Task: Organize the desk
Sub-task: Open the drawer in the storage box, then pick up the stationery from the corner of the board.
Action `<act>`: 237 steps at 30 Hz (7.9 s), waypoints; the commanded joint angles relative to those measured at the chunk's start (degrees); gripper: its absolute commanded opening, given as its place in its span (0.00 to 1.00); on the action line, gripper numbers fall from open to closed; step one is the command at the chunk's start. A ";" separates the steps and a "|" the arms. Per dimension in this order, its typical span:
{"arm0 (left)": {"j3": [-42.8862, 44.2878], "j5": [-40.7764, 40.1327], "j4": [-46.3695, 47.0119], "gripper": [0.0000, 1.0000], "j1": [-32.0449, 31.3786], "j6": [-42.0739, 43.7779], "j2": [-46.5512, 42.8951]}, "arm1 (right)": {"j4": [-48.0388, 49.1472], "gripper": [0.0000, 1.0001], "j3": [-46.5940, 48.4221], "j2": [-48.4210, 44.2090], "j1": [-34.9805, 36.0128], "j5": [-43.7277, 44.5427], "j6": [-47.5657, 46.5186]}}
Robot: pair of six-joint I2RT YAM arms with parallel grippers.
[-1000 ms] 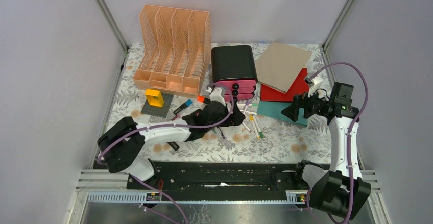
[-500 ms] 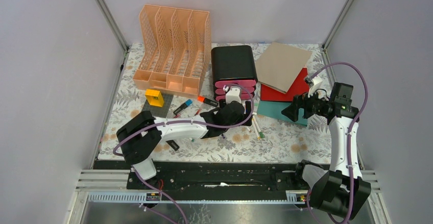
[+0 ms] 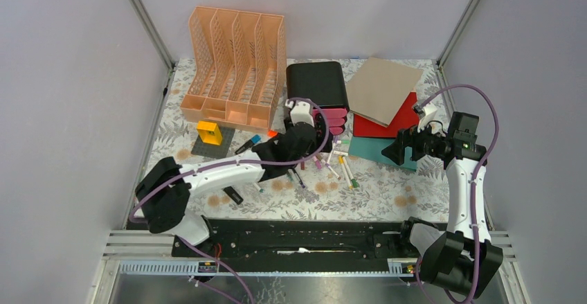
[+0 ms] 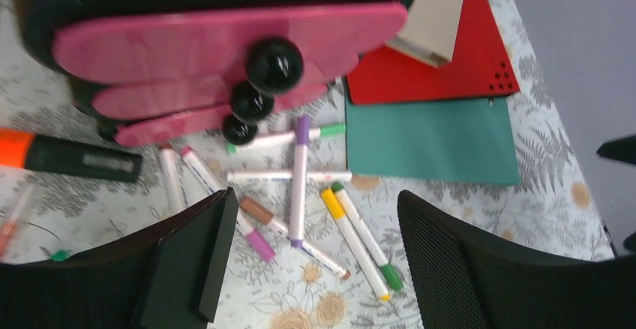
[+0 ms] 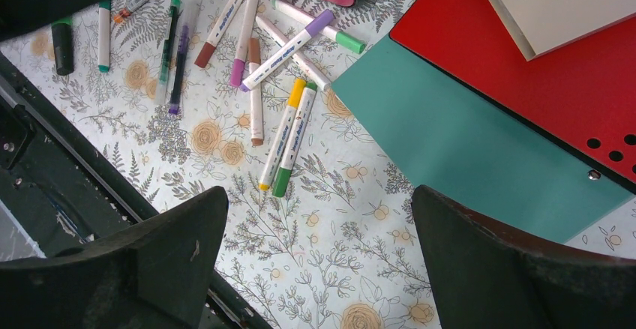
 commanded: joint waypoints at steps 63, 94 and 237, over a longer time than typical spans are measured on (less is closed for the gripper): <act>20.27 -7.64 -13.58 0.04 2.82 -2.33 12.22 | 0.91 1.00 0.06 -0.51 0.15 -0.15 -0.07; 2.45 5.94 -2.97 0.99 -3.44 3.10 -3.28 | 1.00 1.00 -0.12 -0.74 0.18 -0.06 -0.23; -30.87 8.42 -35.57 0.08 23.63 -20.45 -28.22 | -0.92 1.00 0.51 -3.29 0.18 -3.23 -2.04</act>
